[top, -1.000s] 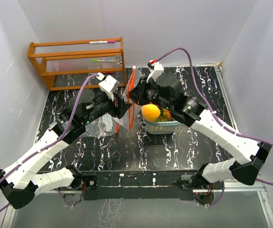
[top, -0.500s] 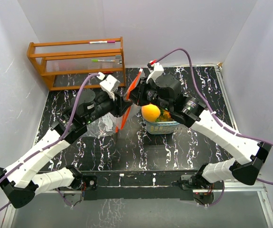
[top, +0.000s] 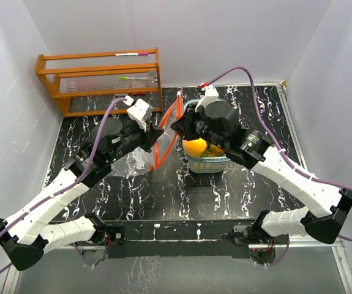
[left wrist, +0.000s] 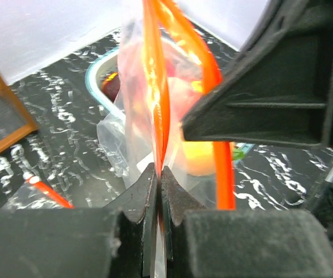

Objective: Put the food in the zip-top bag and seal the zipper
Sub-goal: Open the zipper of the food storage bag, then pick up the fake fruit from the bin.

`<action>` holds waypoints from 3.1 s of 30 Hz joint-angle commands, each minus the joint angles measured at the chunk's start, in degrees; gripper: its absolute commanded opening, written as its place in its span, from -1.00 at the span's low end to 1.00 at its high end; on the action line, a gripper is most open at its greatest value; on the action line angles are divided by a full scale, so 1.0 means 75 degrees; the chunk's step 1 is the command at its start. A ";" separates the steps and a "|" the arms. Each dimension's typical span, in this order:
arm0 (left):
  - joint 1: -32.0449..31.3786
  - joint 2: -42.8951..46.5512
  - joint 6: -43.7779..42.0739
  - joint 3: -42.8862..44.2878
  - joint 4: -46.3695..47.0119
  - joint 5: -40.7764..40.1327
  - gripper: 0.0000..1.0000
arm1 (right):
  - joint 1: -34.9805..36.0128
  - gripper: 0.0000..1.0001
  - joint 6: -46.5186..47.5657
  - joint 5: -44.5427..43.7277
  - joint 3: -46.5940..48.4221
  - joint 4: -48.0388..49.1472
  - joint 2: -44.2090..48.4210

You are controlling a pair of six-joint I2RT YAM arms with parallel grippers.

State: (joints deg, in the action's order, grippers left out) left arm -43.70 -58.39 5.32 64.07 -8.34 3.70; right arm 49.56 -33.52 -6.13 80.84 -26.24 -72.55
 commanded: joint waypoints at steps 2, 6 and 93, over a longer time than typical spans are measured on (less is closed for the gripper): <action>-0.0020 0.0403 -0.0568 0.0388 -0.0565 -0.2012 -1.00 | 0.0033 -0.85 -0.0096 -0.0849 0.0000 -0.0392 0.0403; -0.0024 0.0412 -0.1022 0.0367 -0.0535 -0.3841 -1.00 | 0.0033 -0.85 -0.0314 -0.1147 0.0020 -0.1159 0.0623; -0.0021 0.0133 -0.0642 -0.0850 -0.0716 -0.4110 -1.00 | 0.0107 -0.13 0.0539 0.2116 -0.1539 0.3231 0.0201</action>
State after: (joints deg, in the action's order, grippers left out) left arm -44.03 -58.54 -1.52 54.54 -13.10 -29.28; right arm 50.11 -30.22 0.75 67.75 -16.49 -68.77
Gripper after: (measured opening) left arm 0.010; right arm 0.780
